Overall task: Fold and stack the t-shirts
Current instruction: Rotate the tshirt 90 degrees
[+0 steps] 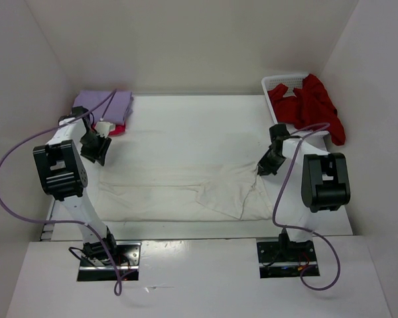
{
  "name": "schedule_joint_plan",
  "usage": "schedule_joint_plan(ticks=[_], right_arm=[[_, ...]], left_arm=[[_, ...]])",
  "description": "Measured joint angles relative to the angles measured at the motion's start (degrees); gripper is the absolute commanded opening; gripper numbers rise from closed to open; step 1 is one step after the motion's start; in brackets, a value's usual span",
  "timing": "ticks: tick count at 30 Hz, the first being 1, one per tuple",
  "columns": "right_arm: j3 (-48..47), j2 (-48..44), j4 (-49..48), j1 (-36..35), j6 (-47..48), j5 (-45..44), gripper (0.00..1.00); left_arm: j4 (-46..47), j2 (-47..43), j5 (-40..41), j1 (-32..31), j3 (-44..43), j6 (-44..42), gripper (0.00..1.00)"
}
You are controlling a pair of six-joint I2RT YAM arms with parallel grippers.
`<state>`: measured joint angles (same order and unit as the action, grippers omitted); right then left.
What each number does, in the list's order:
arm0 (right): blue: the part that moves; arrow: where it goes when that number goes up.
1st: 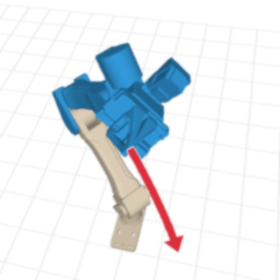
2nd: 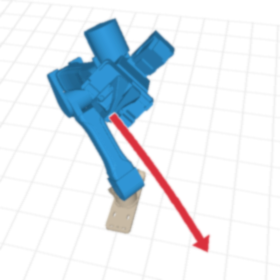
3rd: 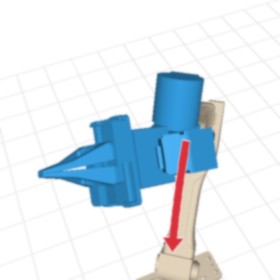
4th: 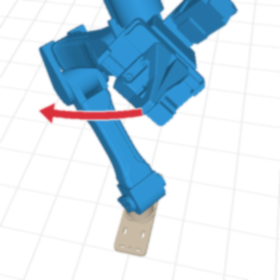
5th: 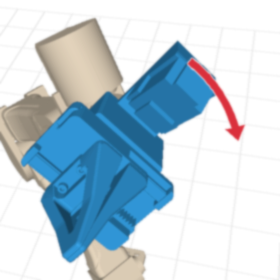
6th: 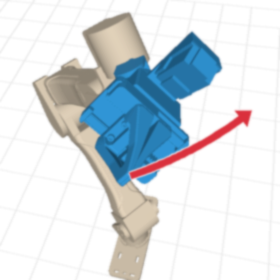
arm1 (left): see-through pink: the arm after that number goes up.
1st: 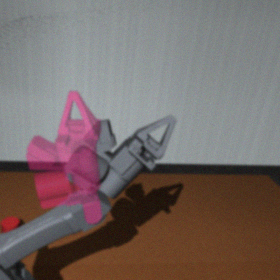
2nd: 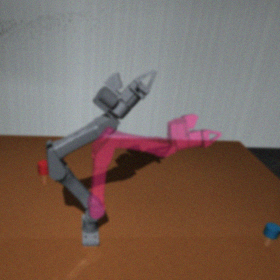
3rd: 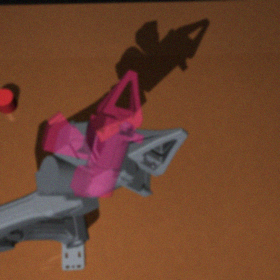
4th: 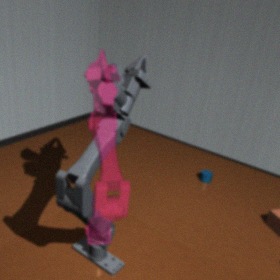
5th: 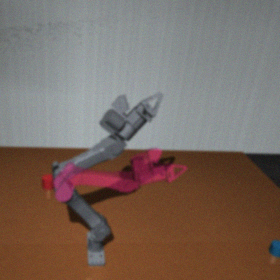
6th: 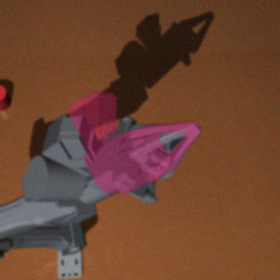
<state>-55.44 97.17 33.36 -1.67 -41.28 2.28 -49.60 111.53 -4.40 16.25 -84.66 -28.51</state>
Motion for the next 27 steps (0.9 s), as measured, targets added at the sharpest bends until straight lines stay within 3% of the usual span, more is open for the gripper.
schedule_joint_plan(ticks=[3,6,10,14,15,17,18,19,22,27], right_arm=[[-4.35,3.69,0.63,-2.21,0.59,0.11,0.00],[-14.58,11.04,2.58,-6.54,2.14,-0.85,0.00],[-41.20,28.15,7.69,-11.43,4.98,-3.54,0.00],[-80.28,51.10,14.36,-14.29,8.35,-7.65,0.33],[-90.71,56.68,16.13,-14.64,9.01,-8.63,0.46],[-108.85,65.81,18.45,-15.04,9.77,-8.61,0.56],[-113.46,67.84,19.04,-15.04,10.23,-8.61,0.61],[-116.15,68.32,20.20,-14.97,11.04,-8.87,0.68],[-120.26,66.86,22.73,-14.60,13.03,-10.27,0.78],[-117.52,57.53,27.89,-14.84,13.73,-15.85,0.85]], left_arm=[[0.15,0.02,1.42,2.25,0.00,-0.13,0.54],[0.04,0.02,3.10,5.66,0.02,-0.57,0.54],[-0.57,-0.11,5.38,9.90,0.35,-1.44,0.55],[-2.14,-0.63,7.13,11.21,1.75,-1.53,0.55],[-2.97,-0.74,7.02,11.17,1.92,-1.53,0.55],[-4.46,-0.94,6.58,11.04,1.97,-1.53,0.55],[-5.20,-1.07,6.16,11.04,1.97,-1.53,0.55],[-5.84,-1.36,5.75,10.88,1.97,-1.53,0.55],[-7.48,-2.47,4.81,10.38,2.03,-1.53,0.55],[-8.79,-3.48,2.38,9.51,2.08,-1.53,0.55]])
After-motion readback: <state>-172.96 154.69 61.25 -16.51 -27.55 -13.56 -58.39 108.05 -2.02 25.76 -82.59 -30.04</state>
